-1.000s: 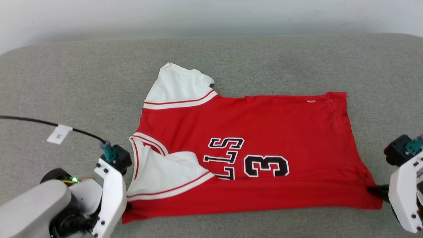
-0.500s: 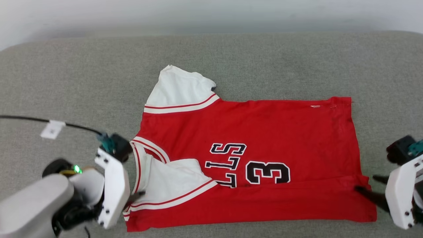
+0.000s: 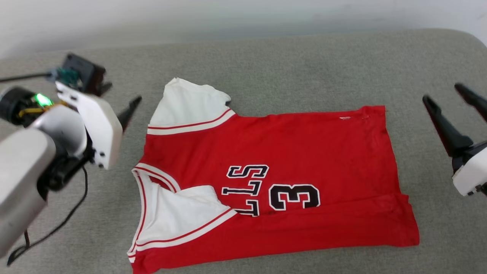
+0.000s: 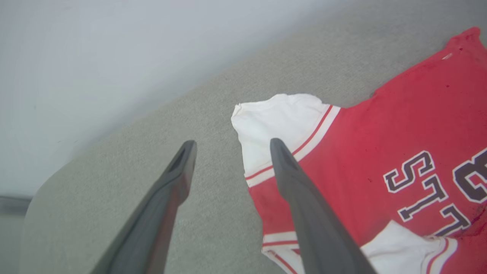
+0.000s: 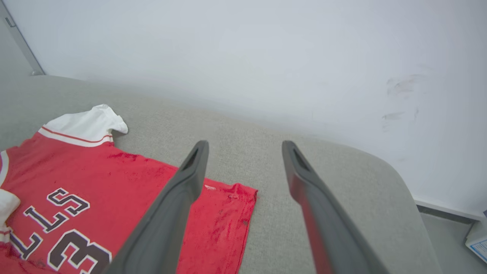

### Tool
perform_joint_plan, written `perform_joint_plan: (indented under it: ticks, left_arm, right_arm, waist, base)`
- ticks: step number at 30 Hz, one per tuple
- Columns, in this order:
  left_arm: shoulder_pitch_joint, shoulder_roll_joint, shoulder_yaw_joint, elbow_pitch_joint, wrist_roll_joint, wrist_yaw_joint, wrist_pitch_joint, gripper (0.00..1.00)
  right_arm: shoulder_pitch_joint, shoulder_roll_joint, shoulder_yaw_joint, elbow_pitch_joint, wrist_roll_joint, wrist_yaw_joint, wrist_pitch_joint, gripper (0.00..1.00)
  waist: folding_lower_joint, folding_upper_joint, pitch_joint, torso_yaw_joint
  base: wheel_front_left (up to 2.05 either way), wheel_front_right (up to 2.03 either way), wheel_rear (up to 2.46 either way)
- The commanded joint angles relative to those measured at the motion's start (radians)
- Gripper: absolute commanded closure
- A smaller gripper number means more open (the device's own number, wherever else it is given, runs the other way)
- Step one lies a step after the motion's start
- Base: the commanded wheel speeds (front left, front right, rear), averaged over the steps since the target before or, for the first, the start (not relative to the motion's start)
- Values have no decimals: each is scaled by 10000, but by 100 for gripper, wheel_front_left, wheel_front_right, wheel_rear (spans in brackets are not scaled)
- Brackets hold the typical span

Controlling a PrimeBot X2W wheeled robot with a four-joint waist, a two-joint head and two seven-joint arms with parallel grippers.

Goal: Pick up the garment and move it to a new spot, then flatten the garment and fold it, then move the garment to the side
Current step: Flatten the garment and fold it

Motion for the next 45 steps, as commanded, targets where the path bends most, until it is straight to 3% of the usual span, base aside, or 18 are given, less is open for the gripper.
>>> perform_joint_plan:
  ticks: [1,8,13,14,16,17,19,25,29,37,38,39,45]
  left_arm:
    - [-331,-172,152,244,74,55,-198,0]
    - [-1652,-704,555,1363,132,-73,-178,0]
    - [-2566,-901,592,1913,-70,-353,643,0]
    - [-2984,-992,601,2134,-248,-452,1263,0]
    - [-3213,-1000,601,2238,-344,-510,1624,0]
    - [-3651,-1068,522,2447,-505,-638,2408,0]
    - [-3892,-1075,483,2503,-533,-676,2756,0]
    - [-5005,-883,-244,2821,-281,-1046,5241,0]
    - [-5377,-809,-617,3044,-126,-938,6451,0]
    - [-5142,-804,-1151,3338,12,-1133,7078,0]
    - [-5104,-790,-1221,3340,2,-1180,7151,29]
    - [-5074,-798,-1226,3346,-78,-1230,7176,100]
    - [-5056,-852,-1054,3176,-211,-1336,6832,100]
  right_arm:
    - [146,455,-424,-275,-467,-8,-421,0]
    - [1102,2368,-1683,-1967,-2337,-8,-1763,0]
    - [1618,3137,-1926,-2695,-2857,-8,-2038,0]
    - [1782,3440,-1961,-3004,-3004,-8,-2261,0]
    - [1858,3531,-1958,-3115,-3083,-8,-2320,0]
    - [1890,3761,-1967,-3287,-3193,-8,-2481,0]
    - [1843,3825,-1966,-3348,-3237,-8,-2503,0]
    - [1557,4112,-1682,-3460,-3342,-8,-2612,0]
    - [1368,4260,-1539,-3206,-3359,-8,-2774,0]
    - [1026,4348,-1208,-2493,-3262,-8,-3194,0]
    - [1001,4333,-1214,-2421,-3245,-8,-3234,0]
    - [992,4312,-1217,-2346,-3228,-8,-3276,0]
    - [783,4080,-1410,-2033,-3208,-8,-3364,0]
  waist:
    - [0,-1,222,-189]
    - [0,-1,999,-585]
    - [0,-1,1563,-817]
    - [0,-1,1838,-950]
    - [0,-1,1996,-1032]
    - [0,-1,2263,-1168]
    - [0,-1,2407,-1235]
    - [0,-1,3239,-1622]
    - [0,-1,3739,-1821]
    - [0,-1,4275,-2026]
    - [0,-1,4278,-2021]
    - [0,-1,4268,-2012]
    - [0,-1,3899,-1799]
  base:
    - [0,0,0]
    - [0,0,0]
    - [0,0,0]
    - [0,0,0]
    - [0,0,0]
    - [0,0,0]
    - [0,0,0]
    - [0,0,0]
    - [0,0,0]
    - [0,0,0]
    - [0,0,0]
    - [0,0,0]
    - [0,0,0]
